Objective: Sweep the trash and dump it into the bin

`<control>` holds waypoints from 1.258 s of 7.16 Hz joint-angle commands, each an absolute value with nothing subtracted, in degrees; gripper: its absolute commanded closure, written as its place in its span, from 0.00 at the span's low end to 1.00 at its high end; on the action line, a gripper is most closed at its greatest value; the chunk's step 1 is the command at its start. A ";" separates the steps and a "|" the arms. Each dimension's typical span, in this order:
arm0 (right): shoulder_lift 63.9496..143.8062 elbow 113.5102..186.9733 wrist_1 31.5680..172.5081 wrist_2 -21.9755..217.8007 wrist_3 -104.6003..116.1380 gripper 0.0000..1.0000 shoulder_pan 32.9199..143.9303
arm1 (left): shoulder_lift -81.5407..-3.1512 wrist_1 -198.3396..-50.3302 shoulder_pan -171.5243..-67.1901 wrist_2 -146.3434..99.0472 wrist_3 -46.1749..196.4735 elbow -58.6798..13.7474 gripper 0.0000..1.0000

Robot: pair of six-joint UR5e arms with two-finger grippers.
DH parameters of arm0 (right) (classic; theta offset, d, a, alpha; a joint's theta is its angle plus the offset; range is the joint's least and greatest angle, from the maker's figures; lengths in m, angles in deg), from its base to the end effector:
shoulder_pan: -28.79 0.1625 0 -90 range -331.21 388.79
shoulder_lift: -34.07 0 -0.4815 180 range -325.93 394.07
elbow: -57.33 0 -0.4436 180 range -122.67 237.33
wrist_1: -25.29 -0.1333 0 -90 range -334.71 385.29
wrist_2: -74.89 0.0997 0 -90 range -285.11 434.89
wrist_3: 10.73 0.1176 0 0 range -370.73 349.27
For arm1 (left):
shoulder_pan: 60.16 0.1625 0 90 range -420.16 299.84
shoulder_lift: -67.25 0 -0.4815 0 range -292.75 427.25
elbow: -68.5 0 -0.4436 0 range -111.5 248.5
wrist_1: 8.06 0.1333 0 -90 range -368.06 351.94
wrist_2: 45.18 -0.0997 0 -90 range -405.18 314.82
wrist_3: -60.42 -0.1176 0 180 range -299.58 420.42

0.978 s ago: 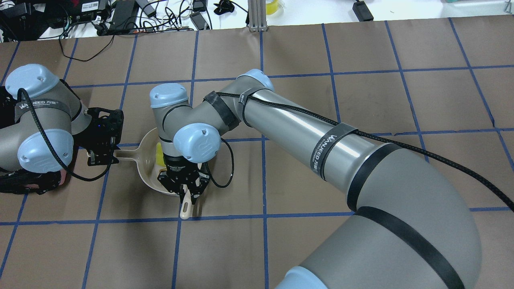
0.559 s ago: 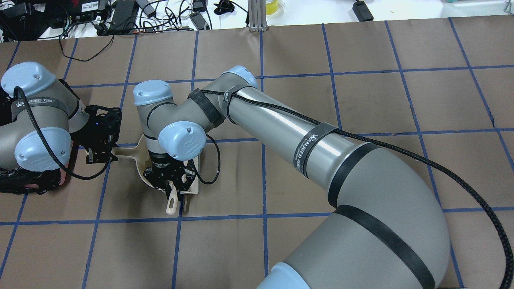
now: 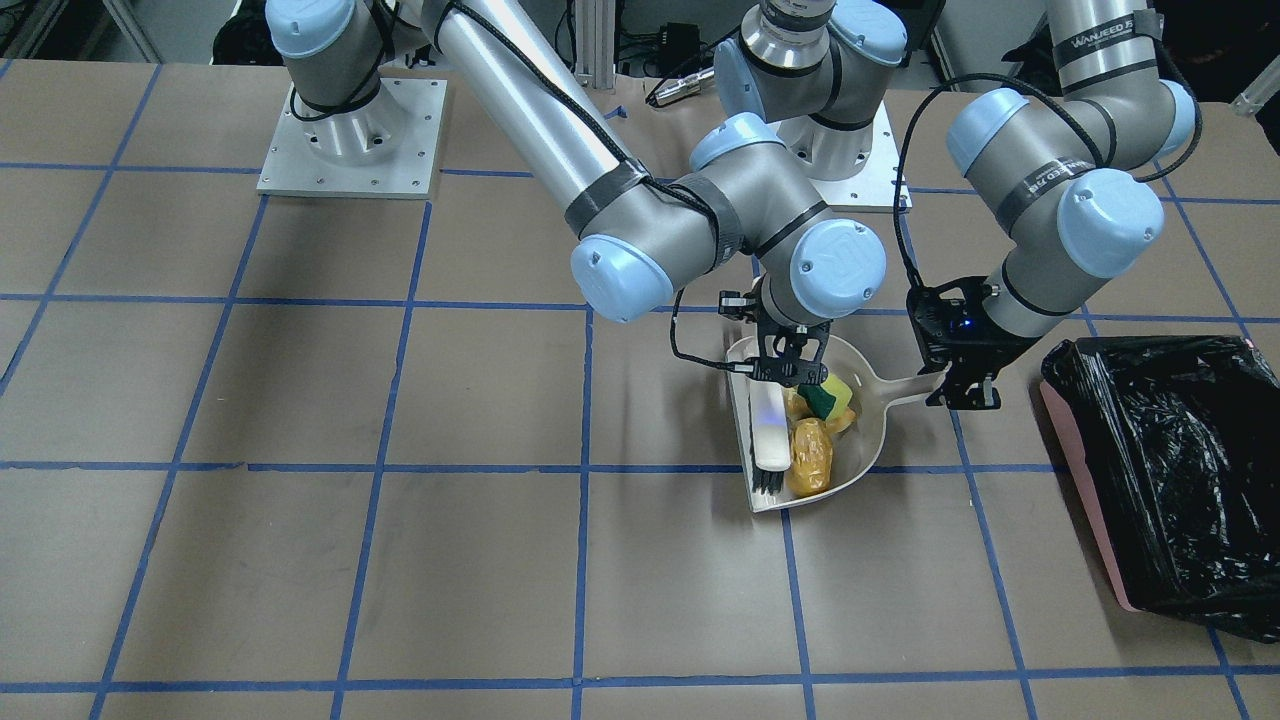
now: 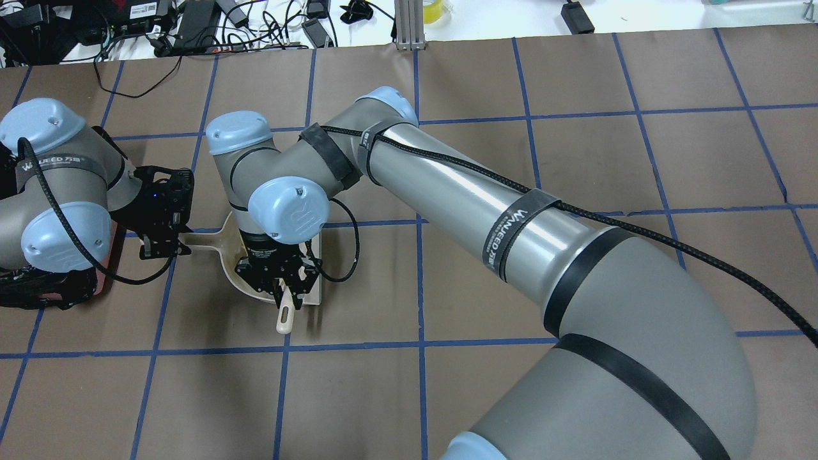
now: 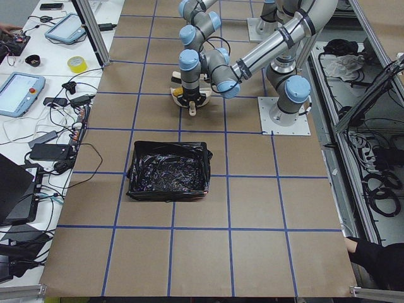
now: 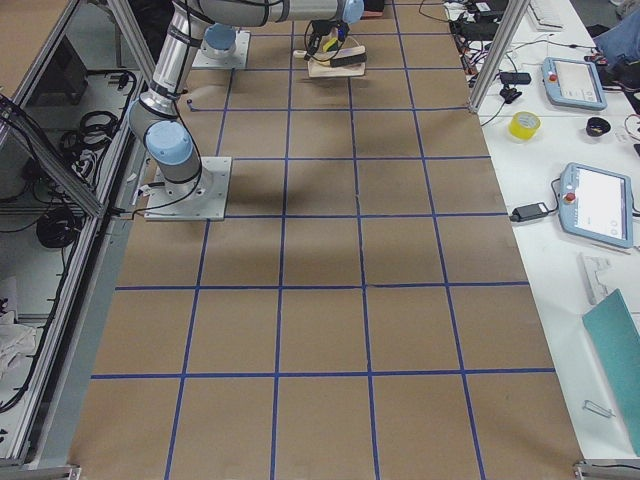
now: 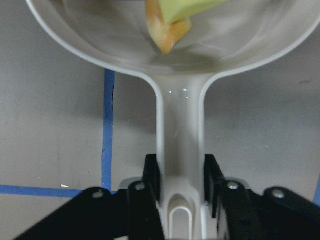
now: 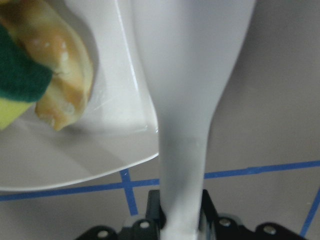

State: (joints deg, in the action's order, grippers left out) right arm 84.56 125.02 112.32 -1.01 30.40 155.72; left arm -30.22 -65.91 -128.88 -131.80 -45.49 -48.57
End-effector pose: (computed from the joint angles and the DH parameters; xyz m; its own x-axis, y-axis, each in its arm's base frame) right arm 0.6007 -0.5297 0.2614 -0.9930 0.1052 0.0546 0.1183 0.9043 0.4101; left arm 0.0590 -0.5380 0.2669 -0.0940 0.9953 0.0240 0.9931 0.0954 -0.0681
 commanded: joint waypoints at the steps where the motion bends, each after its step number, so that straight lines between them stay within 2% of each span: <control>1: 89.15 126.58 104.71 -1.84 26.04 0.96 147.14 | -30.05 -66.32 -125.49 -126.94 -45.58 -48.57 1.00; 3: 95.57 131.14 98.53 -2.63 16.64 0.96 137.83 | -29.26 -69.29 -120.04 -121.59 -45.75 -47.35 1.00; 5: 99.01 136.85 98.24 -9.95 8.05 0.96 128.07 | -29.08 -78.93 -116.16 -118.93 -45.75 -38.95 1.00; 7: 99.73 139.94 98.15 -14.99 1.35 0.97 117.70 | -30.04 -90.53 -108.72 -118.92 -45.75 -28.75 1.00; 9: 97.72 140.39 99.38 -21.07 -5.79 0.99 111.53 | -30.66 -92.44 -100.02 -119.97 -45.06 -25.81 1.00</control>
